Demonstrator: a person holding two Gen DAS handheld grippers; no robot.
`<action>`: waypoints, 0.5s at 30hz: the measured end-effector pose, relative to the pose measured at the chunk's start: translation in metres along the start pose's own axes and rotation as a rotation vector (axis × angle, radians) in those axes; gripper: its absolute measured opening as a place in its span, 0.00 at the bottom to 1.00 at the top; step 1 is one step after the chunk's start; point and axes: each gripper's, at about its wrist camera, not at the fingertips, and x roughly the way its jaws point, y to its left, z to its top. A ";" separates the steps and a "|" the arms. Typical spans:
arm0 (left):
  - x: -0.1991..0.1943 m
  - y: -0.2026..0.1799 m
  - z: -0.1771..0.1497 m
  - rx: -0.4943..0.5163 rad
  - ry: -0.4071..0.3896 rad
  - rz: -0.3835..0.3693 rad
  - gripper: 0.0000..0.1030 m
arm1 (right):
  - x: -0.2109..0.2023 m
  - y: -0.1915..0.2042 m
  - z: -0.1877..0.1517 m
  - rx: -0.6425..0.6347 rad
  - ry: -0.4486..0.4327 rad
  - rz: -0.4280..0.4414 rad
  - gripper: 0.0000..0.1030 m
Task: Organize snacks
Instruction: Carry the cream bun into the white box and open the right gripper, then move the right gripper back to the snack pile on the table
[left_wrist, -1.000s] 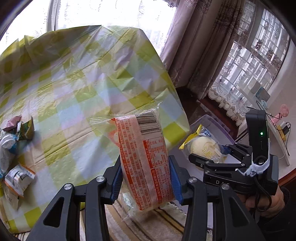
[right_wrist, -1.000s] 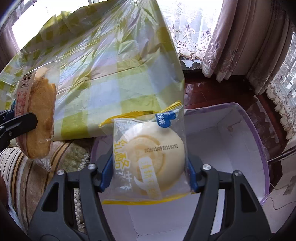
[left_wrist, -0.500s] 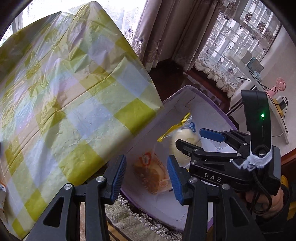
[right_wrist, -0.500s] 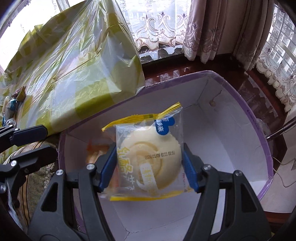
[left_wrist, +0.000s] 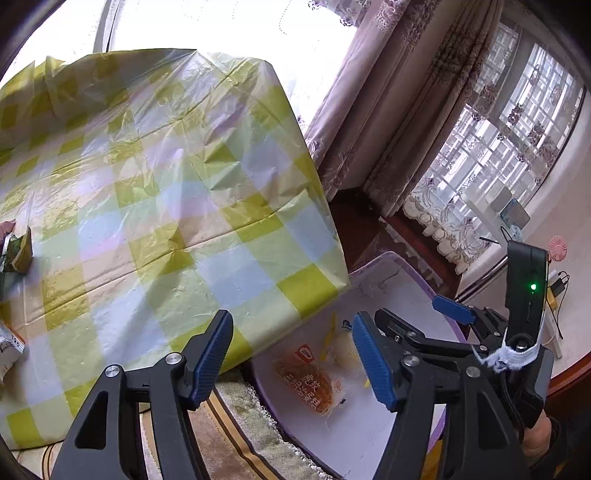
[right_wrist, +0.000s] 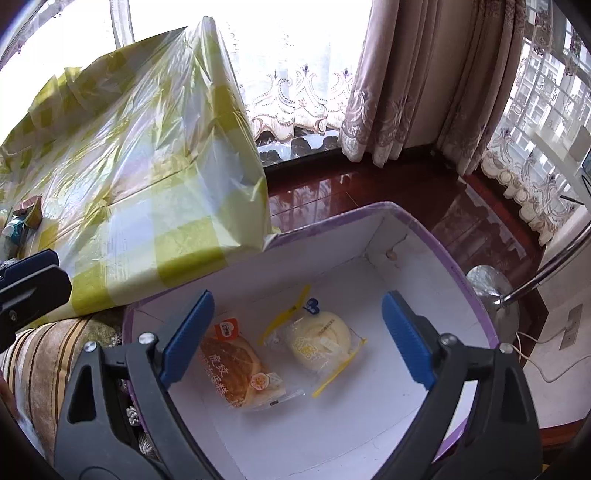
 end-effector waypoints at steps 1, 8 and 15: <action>0.002 0.002 0.001 0.008 0.011 0.004 0.66 | -0.004 0.004 0.002 -0.008 -0.018 0.002 0.91; -0.024 0.030 -0.001 -0.040 -0.060 0.089 0.66 | -0.021 0.023 0.010 0.008 -0.068 0.118 0.91; -0.046 0.060 -0.005 -0.084 -0.132 0.138 0.66 | -0.035 0.065 0.014 -0.010 -0.067 0.232 0.91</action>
